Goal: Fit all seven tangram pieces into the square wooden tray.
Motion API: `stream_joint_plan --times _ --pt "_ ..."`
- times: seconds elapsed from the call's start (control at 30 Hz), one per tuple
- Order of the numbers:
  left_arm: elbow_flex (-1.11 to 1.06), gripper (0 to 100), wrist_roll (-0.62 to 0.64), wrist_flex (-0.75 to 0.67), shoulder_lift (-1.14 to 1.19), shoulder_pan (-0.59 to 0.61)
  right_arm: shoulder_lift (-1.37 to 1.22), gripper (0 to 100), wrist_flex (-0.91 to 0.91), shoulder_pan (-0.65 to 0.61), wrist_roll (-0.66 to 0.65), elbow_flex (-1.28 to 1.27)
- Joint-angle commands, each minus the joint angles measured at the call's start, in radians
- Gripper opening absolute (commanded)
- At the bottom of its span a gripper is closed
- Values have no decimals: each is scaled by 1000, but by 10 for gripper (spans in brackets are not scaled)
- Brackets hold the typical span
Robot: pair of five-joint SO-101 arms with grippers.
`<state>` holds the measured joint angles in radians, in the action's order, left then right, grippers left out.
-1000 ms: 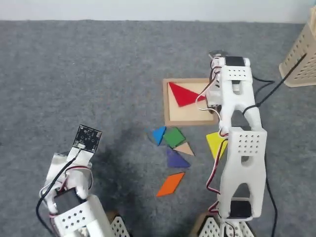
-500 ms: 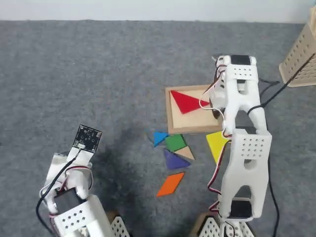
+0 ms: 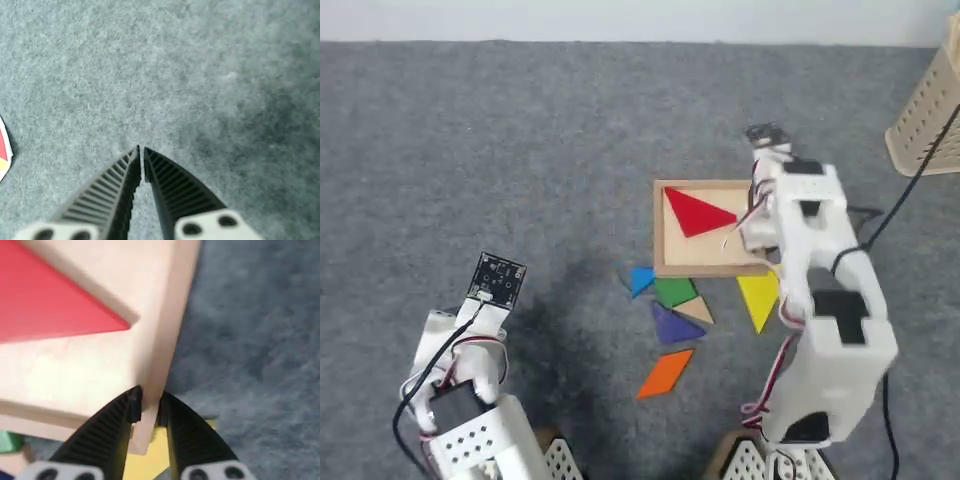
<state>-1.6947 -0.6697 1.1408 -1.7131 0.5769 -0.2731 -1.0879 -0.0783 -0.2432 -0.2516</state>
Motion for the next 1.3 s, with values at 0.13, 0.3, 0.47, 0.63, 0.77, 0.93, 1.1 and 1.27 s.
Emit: stream_joint_plan --times 0.13,0.3,0.47,0.63,0.77,0.93,1.1,1.27 --pt "4 12 -15 3 5 5 134 32 19 -16 -34 -54" --pt "4 12 -15 3 5 6 143 159 -35 -18 -35 9" --pt "4 12 -15 3 5 6 143 188 -148 -70 -44 176" --pt "4 12 -15 3 5 6 133 159 -174 -177 -38 272" --pt "4 12 -15 3 5 6 119 2 -140 -245 -38 241" --pt "4 12 -15 3 5 6 21 26 -84 -239 -38 242" --pt "4 12 -15 3 5 6 -97 10 -45 -239 -46 284" --pt "4 12 -15 3 5 6 -194 10 -51 -183 -46 423"
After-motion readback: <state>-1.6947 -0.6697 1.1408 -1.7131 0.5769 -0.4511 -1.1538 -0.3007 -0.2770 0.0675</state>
